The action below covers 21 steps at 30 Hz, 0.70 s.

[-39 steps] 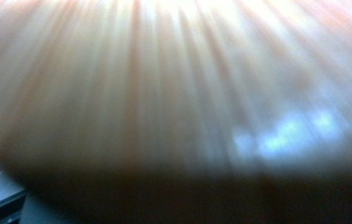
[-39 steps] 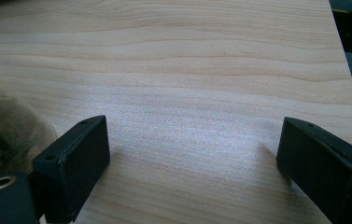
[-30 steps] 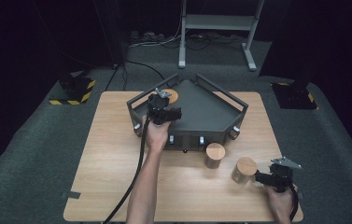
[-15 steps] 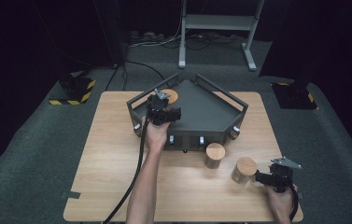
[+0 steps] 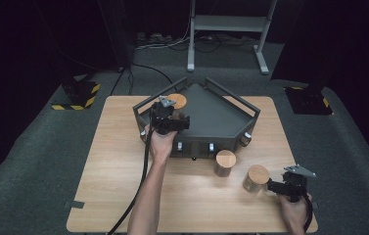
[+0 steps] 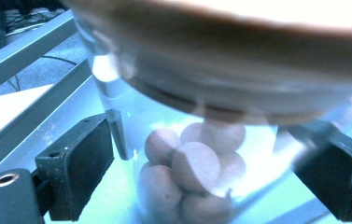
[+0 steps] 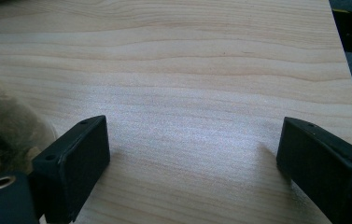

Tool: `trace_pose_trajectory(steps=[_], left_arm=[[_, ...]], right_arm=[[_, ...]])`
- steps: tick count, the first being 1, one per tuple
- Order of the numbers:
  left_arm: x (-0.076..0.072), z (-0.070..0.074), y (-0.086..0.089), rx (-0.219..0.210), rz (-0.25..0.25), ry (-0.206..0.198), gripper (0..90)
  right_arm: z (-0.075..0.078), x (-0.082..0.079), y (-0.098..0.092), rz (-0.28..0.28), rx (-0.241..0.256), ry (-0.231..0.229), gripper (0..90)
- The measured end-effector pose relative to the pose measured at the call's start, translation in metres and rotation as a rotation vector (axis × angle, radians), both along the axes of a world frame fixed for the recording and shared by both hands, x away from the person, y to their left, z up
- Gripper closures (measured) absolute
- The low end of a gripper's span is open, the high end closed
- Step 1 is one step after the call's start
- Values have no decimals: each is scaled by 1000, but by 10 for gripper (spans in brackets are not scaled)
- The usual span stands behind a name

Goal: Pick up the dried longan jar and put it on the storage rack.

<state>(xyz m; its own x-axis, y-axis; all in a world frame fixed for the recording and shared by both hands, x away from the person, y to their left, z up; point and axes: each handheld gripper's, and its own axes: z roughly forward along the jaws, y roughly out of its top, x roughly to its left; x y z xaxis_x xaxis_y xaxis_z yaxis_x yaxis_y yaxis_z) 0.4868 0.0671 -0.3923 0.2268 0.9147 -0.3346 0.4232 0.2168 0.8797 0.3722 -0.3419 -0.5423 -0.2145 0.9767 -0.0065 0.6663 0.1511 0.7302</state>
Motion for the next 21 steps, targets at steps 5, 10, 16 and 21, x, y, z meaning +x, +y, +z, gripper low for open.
trace_pose_trajectory(steps=[5,10,16,21], left_arm=[[-6,4,1,-13,-7,0,93],[-11,6,1,-14,-14,2,92],[-16,7,0,-13,-12,-3,92],[-21,10,3,-9,-17,-7,93]], right_arm=[[0,0,0,0,0,0,89],[0,0,0,0,0,0,89],[0,0,0,0,0,0,89],[0,0,0,0,1,0,89]])
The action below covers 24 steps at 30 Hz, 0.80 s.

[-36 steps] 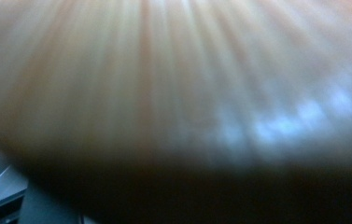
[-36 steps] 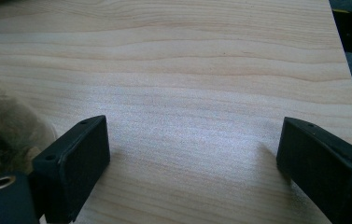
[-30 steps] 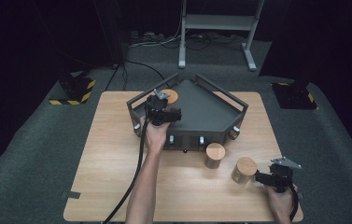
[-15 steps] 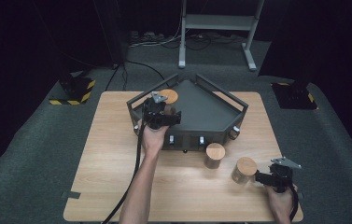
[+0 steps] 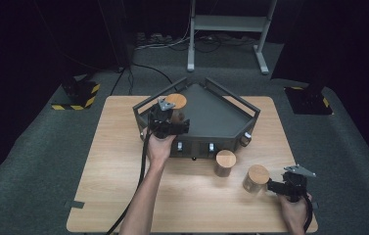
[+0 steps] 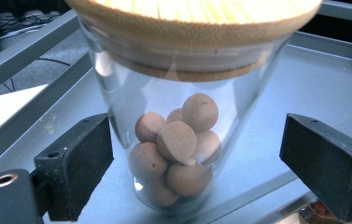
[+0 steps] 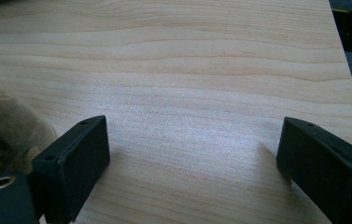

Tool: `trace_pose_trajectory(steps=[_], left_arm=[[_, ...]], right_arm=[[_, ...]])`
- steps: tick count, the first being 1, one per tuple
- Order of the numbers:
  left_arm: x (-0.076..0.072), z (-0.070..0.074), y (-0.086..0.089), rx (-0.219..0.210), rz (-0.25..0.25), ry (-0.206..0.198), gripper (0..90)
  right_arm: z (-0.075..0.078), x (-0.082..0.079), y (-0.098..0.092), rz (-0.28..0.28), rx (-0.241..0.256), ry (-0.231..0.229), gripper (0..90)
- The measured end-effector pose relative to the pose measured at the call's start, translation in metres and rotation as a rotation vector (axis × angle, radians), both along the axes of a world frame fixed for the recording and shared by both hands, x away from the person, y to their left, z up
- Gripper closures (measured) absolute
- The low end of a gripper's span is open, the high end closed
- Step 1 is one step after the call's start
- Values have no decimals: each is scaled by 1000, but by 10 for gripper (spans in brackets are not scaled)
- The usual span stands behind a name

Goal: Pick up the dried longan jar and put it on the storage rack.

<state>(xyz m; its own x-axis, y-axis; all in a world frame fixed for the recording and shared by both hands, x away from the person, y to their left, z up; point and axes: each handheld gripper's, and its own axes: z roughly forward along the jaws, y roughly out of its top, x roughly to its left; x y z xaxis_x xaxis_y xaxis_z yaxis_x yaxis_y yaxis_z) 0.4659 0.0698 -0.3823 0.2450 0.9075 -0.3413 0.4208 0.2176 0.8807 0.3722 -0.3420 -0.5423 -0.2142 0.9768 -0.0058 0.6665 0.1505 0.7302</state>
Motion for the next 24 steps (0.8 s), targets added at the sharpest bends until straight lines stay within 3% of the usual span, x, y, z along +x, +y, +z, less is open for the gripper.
trace_pose_trajectory(steps=[24], left_arm=[[-16,6,5,0,-19,-19,96]], right_arm=[[0,0,0,0,0,0,89]])
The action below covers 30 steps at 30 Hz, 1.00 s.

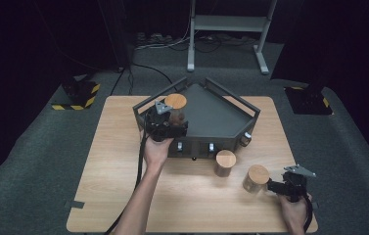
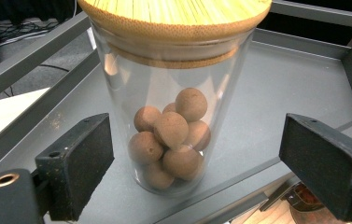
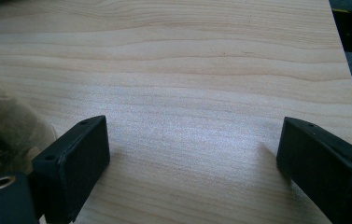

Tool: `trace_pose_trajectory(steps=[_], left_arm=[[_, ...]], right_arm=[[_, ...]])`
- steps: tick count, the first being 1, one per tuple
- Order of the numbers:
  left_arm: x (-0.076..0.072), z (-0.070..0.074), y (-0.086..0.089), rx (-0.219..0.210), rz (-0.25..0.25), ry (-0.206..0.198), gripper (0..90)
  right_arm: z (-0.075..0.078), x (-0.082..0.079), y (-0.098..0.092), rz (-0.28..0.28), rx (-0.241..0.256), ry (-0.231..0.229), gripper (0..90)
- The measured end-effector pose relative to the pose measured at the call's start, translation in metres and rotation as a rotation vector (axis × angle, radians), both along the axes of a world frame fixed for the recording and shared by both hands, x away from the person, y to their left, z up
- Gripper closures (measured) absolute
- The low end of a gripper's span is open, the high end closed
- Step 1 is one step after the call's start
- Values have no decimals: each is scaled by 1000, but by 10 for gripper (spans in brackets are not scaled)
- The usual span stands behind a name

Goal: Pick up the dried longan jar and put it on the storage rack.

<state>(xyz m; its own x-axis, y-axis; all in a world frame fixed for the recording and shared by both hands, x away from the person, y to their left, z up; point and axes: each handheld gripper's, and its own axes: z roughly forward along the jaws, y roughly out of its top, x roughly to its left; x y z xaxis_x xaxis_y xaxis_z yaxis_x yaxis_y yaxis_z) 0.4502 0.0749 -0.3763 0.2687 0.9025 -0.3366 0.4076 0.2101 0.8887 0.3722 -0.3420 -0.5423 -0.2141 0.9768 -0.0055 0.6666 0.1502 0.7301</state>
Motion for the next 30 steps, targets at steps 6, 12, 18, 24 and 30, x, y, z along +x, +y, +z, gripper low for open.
trace_pose_trajectory(steps=[6,12,18,24,30], left_arm=[[-3,1,0,-4,-8,-9,96],[-7,2,0,-11,-10,-15,96],[-10,3,1,-9,-18,-21,96],[-13,4,3,-8,-25,-25,96],[-16,3,4,6,-28,-25,96]], right_arm=[[0,0,0,-1,1,1,89],[0,0,0,-1,1,1,89],[0,0,0,0,0,0,89],[0,0,0,-2,1,1,89],[0,0,0,-2,2,1,88]])
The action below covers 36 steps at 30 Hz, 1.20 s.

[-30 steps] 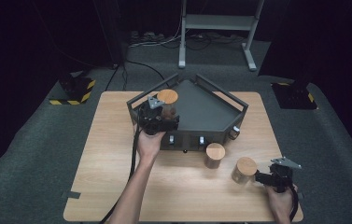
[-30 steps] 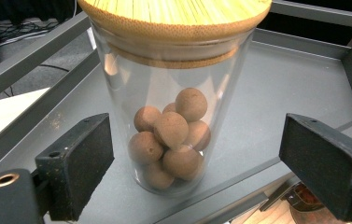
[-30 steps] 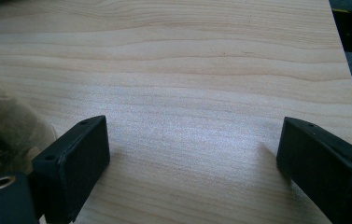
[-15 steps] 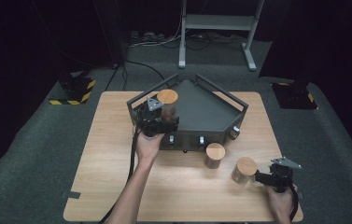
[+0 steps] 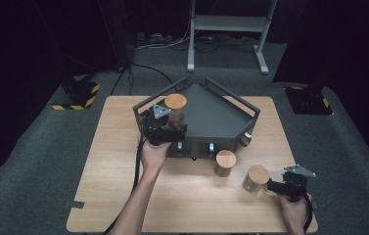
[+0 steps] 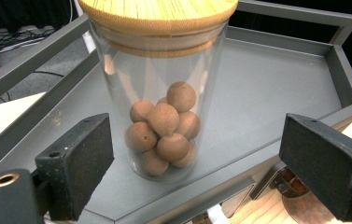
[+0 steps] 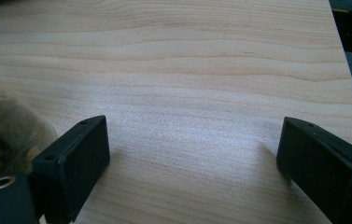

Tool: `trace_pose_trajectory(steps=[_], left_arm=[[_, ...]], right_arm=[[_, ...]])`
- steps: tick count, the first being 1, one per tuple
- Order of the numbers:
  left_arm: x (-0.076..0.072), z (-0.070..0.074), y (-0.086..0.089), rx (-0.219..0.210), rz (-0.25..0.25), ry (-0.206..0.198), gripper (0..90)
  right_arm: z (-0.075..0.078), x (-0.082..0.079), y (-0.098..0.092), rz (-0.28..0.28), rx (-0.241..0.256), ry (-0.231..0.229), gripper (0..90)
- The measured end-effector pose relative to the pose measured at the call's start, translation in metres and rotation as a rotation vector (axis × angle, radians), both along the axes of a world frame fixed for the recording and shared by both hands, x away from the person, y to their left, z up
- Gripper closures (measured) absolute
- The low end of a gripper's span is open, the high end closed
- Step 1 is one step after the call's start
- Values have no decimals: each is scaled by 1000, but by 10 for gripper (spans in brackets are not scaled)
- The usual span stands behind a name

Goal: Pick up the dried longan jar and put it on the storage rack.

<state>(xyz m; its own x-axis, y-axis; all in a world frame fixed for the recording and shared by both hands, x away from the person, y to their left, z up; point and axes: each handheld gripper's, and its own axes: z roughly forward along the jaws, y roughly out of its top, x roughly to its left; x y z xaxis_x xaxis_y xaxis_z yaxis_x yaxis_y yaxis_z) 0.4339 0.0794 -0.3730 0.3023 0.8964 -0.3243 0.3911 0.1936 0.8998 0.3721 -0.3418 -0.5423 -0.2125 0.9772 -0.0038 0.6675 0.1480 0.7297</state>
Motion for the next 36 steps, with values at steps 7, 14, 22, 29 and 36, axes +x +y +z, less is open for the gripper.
trace_pose_trajectory(steps=[7,14,22,29,36], left_arm=[[-4,1,3,2,1,-7,96],[-9,2,7,3,-7,-12,96],[-13,3,10,-8,-8,-17,95],[-17,2,12,-8,-12,-14,94],[-21,1,16,-11,-17,-16,93]], right_arm=[[0,0,0,1,-1,-1,89],[0,0,0,0,0,0,89],[0,0,0,0,0,0,89],[0,0,0,0,0,0,89],[0,0,0,2,-2,-1,89]])
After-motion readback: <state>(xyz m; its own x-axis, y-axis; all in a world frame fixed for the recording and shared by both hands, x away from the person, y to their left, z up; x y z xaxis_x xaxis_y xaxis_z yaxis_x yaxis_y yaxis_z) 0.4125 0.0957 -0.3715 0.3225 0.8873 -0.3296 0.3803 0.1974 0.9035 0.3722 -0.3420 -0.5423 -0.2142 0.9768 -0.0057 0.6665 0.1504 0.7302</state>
